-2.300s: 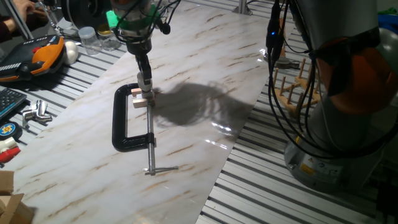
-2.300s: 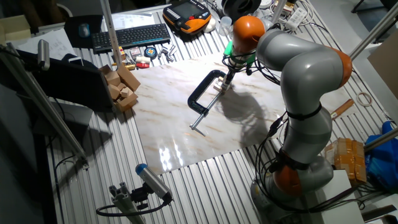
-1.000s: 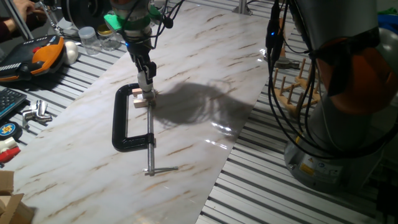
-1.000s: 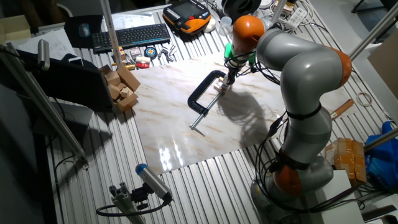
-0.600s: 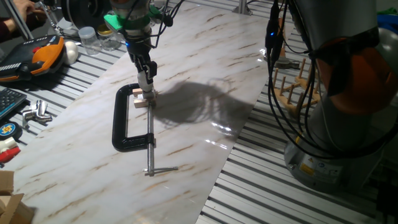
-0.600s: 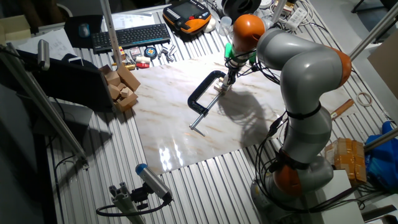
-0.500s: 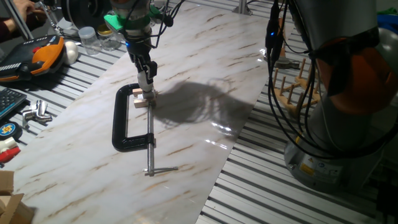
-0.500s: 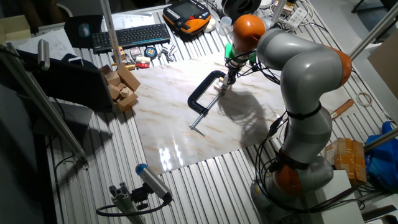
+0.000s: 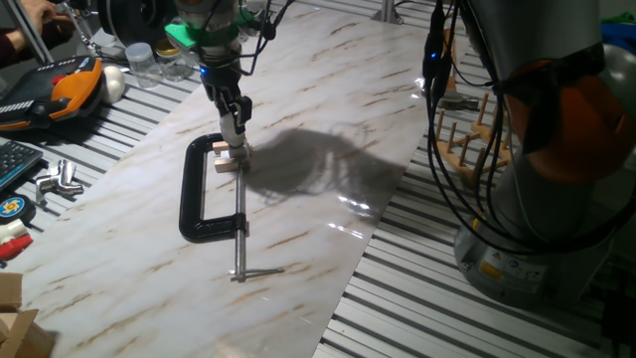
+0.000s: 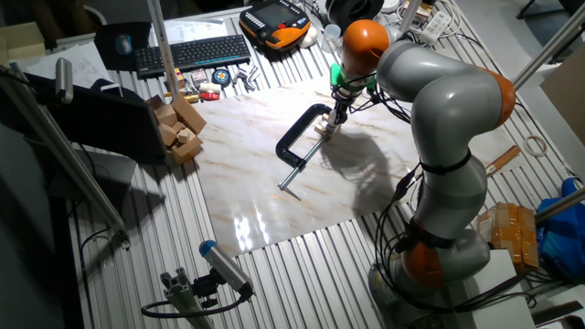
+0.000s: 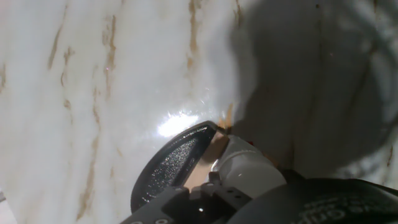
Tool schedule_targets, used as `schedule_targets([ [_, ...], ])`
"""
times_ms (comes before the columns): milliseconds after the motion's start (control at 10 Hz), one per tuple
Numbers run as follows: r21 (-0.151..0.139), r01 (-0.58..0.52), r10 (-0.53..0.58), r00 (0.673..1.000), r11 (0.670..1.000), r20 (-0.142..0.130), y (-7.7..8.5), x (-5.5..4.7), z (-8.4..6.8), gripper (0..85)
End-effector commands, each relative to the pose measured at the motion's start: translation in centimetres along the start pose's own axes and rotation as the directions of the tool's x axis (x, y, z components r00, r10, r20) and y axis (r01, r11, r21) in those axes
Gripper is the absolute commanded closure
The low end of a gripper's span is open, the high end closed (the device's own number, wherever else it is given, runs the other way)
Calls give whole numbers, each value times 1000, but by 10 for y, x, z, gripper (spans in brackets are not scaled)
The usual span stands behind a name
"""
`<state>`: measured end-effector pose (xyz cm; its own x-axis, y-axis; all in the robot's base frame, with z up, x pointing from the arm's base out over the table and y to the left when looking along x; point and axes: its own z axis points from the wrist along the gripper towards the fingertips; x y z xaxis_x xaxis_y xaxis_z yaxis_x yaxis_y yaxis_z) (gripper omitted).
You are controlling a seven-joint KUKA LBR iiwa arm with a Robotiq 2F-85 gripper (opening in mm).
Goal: Take out the light bulb by rotating it
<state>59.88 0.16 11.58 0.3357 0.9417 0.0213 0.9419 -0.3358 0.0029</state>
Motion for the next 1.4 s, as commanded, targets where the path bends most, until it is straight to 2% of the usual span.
schedule_targets([
  [0, 1, 7, -7, 1000, 1000, -2, 0, 0, 0, 850],
  [300, 6, 55, -54, 998, 998, -7, 0, 0, 0, 850],
  [600, -8, 131, -131, 991, 991, -3, -1, 0, -1, 850],
  [900, -10, 194, -194, 981, 981, -5, -1, 0, 0, 850],
  [1300, 1, 284, -284, 959, 959, -12, -1, 0, 1, 850],
])
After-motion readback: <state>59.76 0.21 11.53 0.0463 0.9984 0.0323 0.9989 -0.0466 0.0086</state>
